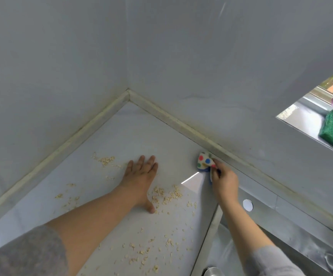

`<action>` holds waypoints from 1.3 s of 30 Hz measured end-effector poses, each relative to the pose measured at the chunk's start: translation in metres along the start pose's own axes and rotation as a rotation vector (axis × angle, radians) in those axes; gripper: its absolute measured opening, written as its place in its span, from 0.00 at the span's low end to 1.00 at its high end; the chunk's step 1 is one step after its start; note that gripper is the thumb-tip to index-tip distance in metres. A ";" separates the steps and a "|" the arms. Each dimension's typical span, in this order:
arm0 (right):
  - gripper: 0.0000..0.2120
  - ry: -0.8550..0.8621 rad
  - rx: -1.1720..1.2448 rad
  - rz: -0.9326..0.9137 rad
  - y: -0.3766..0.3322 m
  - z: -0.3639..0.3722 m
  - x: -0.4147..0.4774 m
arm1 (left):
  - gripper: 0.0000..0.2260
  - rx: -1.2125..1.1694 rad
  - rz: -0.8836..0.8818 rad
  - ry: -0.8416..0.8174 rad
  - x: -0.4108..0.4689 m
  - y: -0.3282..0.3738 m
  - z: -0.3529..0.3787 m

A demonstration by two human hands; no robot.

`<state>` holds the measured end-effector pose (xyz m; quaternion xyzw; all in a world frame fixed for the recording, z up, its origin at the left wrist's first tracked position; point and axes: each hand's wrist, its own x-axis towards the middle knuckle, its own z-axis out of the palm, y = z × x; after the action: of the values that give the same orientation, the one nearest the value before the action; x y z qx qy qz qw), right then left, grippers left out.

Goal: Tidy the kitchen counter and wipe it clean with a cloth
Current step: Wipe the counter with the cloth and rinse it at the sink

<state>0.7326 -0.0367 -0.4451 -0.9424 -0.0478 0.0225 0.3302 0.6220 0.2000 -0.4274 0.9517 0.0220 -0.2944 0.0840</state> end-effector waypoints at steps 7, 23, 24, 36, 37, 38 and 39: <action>0.16 -0.039 0.055 -0.079 -0.014 0.023 -0.076 | 0.60 0.048 -0.019 0.009 -0.001 0.001 0.000; 0.07 0.032 -0.068 0.106 0.032 -0.033 0.004 | 0.60 0.056 -0.024 -0.003 0.003 0.001 0.002; 0.07 0.033 -0.048 0.124 0.032 -0.028 -0.001 | 0.60 0.054 -0.023 -0.004 0.003 0.000 0.002; 0.12 0.026 0.051 0.065 -0.009 0.001 -0.126 | 0.58 0.066 -0.033 -0.008 -0.006 0.006 -0.006; 0.11 0.006 0.085 0.055 -0.010 -0.001 -0.128 | 0.57 0.052 -0.023 0.002 -0.009 0.006 -0.006; 0.11 -0.006 0.124 0.051 -0.012 -0.004 -0.128 | 0.56 0.039 -0.012 0.019 -0.015 0.005 -0.005; 0.11 -0.004 0.149 0.052 -0.013 -0.008 -0.125 | 0.55 0.030 0.003 0.036 -0.020 0.004 -0.004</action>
<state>0.6075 -0.0446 -0.4290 -0.9161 -0.0222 0.0365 0.3988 0.6081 0.1966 -0.4124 0.9580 0.0176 -0.2776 0.0698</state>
